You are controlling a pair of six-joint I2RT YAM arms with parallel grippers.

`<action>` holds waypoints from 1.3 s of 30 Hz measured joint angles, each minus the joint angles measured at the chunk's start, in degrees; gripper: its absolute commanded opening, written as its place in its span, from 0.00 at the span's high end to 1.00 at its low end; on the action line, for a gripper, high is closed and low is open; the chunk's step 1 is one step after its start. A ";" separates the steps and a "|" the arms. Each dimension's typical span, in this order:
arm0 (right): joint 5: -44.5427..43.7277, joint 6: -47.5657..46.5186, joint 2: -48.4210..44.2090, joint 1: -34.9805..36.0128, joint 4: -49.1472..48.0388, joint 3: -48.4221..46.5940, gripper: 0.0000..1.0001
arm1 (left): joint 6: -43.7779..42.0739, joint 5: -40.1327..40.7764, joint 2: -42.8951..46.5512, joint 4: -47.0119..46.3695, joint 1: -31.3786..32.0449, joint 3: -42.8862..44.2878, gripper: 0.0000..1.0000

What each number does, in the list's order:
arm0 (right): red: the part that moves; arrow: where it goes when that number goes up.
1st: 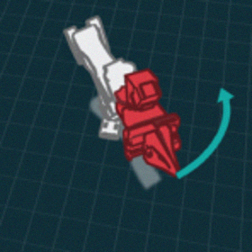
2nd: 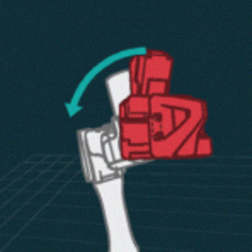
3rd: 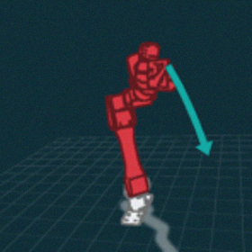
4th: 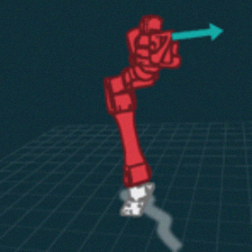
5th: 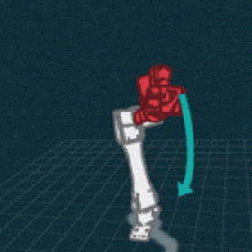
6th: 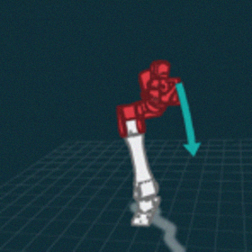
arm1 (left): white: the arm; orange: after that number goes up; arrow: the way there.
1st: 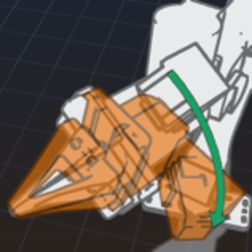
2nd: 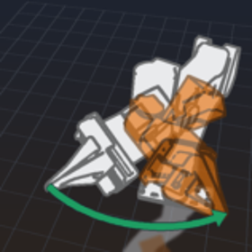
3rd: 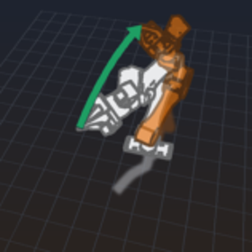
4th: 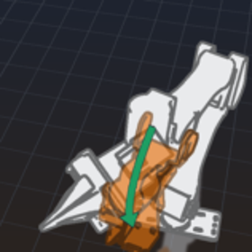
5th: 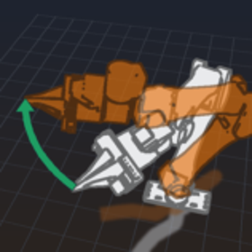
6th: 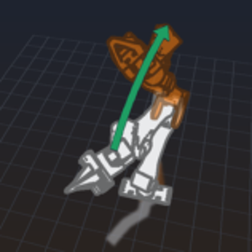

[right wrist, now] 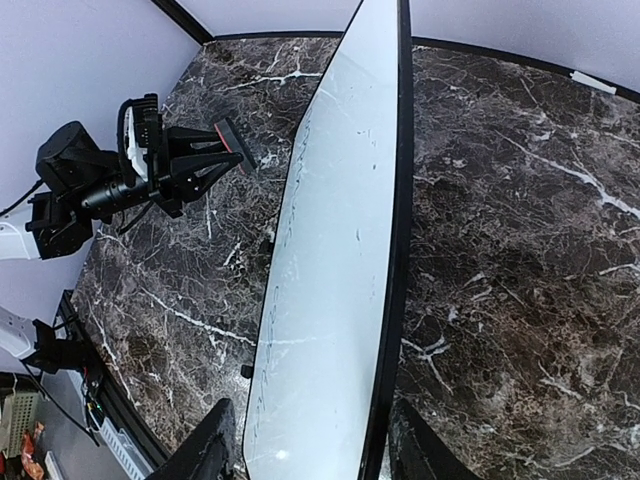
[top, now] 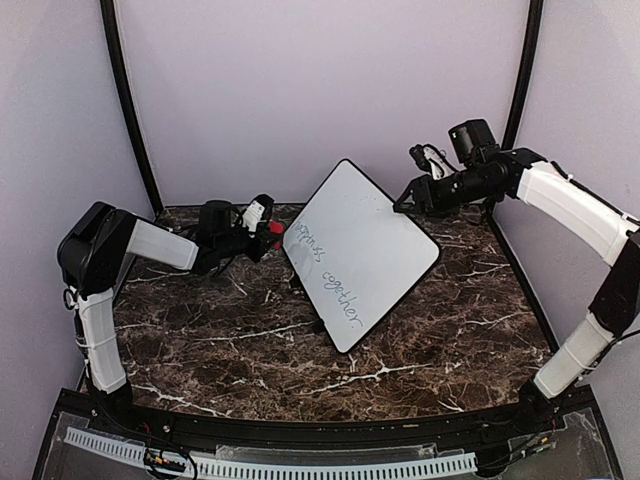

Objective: Erase the whiteboard
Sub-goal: Erase the center of the whiteboard.

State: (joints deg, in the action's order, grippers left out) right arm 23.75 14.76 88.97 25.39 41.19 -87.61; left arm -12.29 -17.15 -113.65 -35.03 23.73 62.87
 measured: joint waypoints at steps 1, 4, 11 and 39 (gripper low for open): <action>-0.20 0.00 0.20 0.02 0.26 -0.35 0.52 | -0.15 0.00 0.00 0.02 0.00 0.00 0.87; -1.73 -0.15 1.14 0.04 1.55 -2.29 0.51 | -0.20 -0.02 0.00 0.02 0.00 0.00 0.87; -3.96 -0.52 2.19 -0.33 1.79 -3.02 0.55 | -0.20 0.00 0.00 0.02 0.00 0.00 0.87; 6.23 2.54 -2.93 -1.51 -5.31 9.18 1.00 | -1.29 -2.64 0.15 1.38 -0.37 2.58 0.87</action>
State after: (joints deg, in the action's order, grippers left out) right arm 29.98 17.30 86.04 23.88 35.88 -78.43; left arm -13.58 -19.79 -113.49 -33.65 23.35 65.45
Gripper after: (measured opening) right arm 0.033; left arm 0.234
